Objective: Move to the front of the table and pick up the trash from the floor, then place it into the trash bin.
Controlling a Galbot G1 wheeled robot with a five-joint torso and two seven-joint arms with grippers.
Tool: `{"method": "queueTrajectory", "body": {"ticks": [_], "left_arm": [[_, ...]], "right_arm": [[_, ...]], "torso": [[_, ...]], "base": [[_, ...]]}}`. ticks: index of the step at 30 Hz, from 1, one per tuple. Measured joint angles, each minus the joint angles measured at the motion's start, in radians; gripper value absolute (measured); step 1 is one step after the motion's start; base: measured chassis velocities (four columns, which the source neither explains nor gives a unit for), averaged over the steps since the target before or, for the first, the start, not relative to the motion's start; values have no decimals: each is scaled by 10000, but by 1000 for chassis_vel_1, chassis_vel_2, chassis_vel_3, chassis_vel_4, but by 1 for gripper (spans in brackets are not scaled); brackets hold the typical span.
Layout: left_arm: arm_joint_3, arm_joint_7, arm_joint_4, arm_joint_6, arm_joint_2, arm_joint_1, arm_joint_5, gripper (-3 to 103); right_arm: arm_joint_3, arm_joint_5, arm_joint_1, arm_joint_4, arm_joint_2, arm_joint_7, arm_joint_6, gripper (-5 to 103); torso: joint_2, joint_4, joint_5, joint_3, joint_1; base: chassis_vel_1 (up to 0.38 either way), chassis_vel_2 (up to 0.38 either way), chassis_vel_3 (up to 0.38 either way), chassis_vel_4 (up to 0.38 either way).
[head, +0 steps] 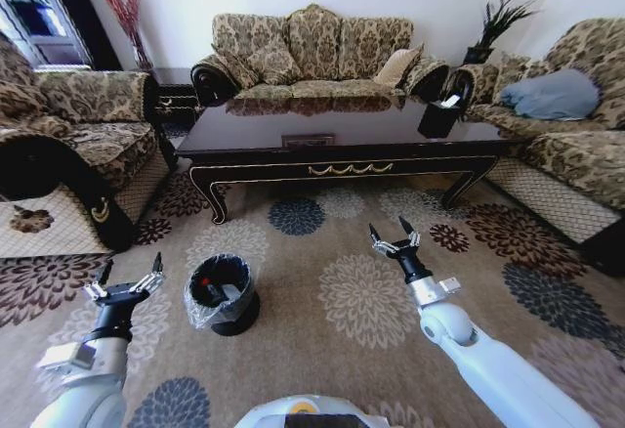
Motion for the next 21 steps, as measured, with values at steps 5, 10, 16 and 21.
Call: {"method": "queueTrajectory", "body": {"ticks": [5,10,16,21], "left_arm": [[150,-206,30,179,-4,-72,13,100],[274,-252,52,223,-38,-118,27,100],[274,-247,140,93,-32,-132,30,100],[320,-241,272,-67,-29,-237,66,100]], "right_arm": [[-97,-8,157,-89,3,113,-29,100],[-250,-17,376,-194,-4,194,-51,100],[-392,-11,503,-290,31,197,-54,100],[-434,-14,529,-339,80,197,-54,100]], "torso": [[-2,0,0,0,0],[-91,-1,0,-69,-16],[-331,-1,0,-308,-16],[-400,-2,0,-390,-23]], "base": [[0,0,0,0],[0,0,0,0],[0,0,0,0],[0,0,0,0]]}}
